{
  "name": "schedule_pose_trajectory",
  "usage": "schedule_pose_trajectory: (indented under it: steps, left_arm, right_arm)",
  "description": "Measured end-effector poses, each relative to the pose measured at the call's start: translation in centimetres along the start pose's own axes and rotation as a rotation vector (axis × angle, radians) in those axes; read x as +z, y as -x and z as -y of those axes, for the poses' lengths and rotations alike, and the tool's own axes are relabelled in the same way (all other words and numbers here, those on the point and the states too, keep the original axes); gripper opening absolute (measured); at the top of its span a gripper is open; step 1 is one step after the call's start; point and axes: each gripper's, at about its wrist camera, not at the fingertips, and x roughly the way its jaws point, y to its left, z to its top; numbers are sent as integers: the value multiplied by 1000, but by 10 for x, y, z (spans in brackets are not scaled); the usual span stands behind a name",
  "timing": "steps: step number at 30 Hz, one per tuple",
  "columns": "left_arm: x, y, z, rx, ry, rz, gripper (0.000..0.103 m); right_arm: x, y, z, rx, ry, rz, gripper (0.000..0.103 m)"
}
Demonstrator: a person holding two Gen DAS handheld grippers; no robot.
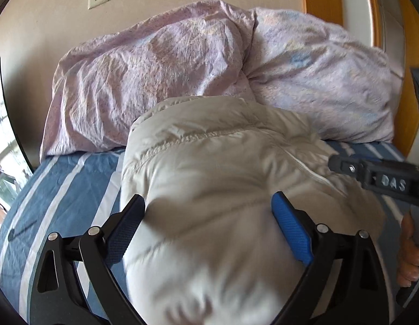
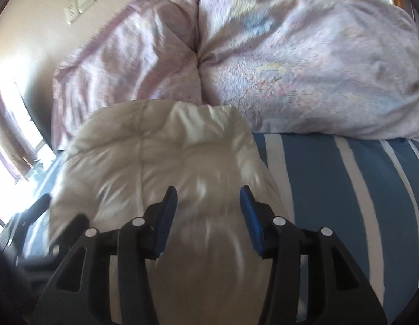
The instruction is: Fold large clothes
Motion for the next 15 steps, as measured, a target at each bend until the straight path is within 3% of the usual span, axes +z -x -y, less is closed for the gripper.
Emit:
schedule_pose_trajectory:
  steps: [5, 7, 15]
  left_arm:
    - [-13, 22, -10, -35, 14, -21, 96]
    - [-15, 17, -10, -48, 22, -49, 96]
    - [-21, -10, -6, -18, 18, -108, 102]
  right_arm:
    - [-26, 3, -1, -50, 69, -50, 50]
    - [-33, -7, 5, -62, 68, -74, 58]
    - [-49, -38, 31, 22, -51, -103, 70]
